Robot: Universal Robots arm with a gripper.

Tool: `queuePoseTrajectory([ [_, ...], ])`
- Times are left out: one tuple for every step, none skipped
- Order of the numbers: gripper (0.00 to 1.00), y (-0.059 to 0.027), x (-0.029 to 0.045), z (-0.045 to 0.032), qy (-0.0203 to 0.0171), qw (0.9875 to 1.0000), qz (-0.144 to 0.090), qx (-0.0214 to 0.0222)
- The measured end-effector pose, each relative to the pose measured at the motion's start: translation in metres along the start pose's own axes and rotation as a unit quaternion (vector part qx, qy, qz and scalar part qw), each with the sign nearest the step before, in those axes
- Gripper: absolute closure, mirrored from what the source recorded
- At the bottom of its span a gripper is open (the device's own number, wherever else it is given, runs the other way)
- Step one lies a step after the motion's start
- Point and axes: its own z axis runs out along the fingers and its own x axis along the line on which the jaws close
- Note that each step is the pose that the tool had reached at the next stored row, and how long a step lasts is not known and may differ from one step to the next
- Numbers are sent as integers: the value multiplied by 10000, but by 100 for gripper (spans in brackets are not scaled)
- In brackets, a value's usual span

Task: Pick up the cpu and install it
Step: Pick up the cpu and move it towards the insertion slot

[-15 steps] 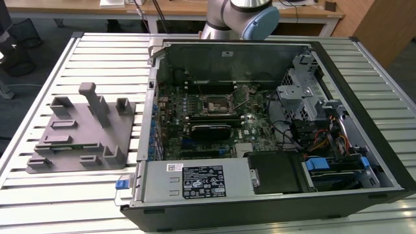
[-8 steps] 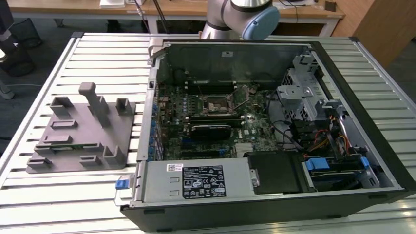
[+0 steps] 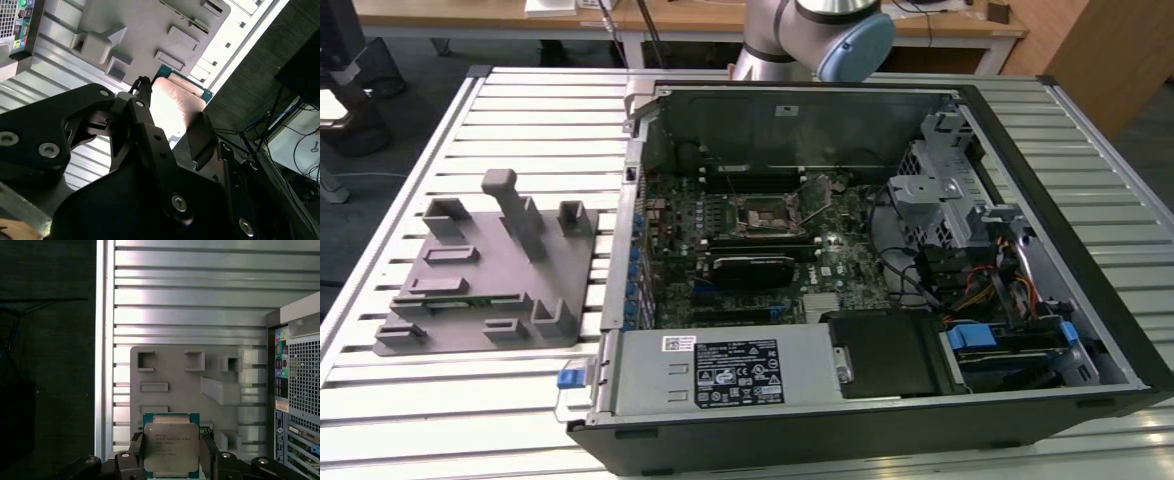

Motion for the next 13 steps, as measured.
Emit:
queuePoseTrajectory([
  [47, 0, -15, 1, 0, 10000, 0, 0],
  [47, 0, -28, 1, 0, 10000, 0, 0],
  [47, 0, -37, 1, 0, 10000, 0, 0],
  [47, 0, -46, 2, 0, 10000, 0, 0],
  [47, 1, -56, 2, 0, 10000, 0, 0],
  [47, 1, -65, 2, 0, 10000, 0, 0],
  [47, 1, -73, 2, 0, 10000, 0, 0],
  [47, 1, -81, 2, 0, 10000, 0, 0],
  [47, 1, -89, 2, 0, 10000, 0, 0],
  [47, 1, -95, 2, 0, 10000, 1, 0],
  [47, 1, -101, 3, 0, 10000, 0, 0],
  [47, 1, -109, 3, 0, 10000, 0, 0],
  [47, 1, -116, 3, 0, 10000, 0, 0],
])
